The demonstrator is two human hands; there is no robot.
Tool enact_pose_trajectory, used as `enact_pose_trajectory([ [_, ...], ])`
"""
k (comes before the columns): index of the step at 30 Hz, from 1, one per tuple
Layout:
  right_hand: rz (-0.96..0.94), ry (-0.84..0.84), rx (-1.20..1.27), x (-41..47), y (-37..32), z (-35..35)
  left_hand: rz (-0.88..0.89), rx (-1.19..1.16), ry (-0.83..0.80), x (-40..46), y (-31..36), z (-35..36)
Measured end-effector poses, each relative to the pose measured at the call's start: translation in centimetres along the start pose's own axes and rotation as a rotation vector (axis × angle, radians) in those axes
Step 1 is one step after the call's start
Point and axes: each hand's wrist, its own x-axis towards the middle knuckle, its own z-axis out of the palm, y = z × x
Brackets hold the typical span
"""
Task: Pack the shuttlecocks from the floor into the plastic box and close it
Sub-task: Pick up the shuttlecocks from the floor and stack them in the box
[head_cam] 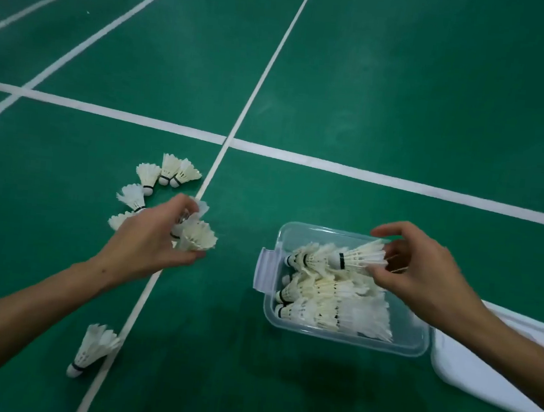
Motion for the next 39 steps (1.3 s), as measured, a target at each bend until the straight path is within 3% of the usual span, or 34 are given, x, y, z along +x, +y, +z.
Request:
enact_pose_trajectory([
  [6, -0.089, -0.111, -0.032, 0.8, 1.3, 6.3, 0.144, -0.080, 0.069, 3.9, 8.7, 3.0],
  [15, -0.156, -0.191, -0.103, 2.6, 0.7, 12.6, 0.106, -0.062, 0.070, 4.1, 9.8, 4.0],
  [26, -0.007, -0.348, 0.283, 2.8, 2.0, 12.3, 0.158, 0.018, -0.058, 3.9, 10.1, 5.9],
  [30, 0.001, -0.259, 0.391, 2.0, 2.4, 10.5, 0.166, 0.044, -0.085, 4.2, 10.6, 6.2],
  [35, -0.147, 0.012, 0.351, 1.2, 2.0, 7.8, 0.259, 0.134, -0.136, 5.2, 12.2, 6.5],
  [39, -0.264, 0.040, 0.266, 1.2, 1.8, 8.3, 0.308, 0.125, -0.134, 5.6, 13.6, 6.4],
])
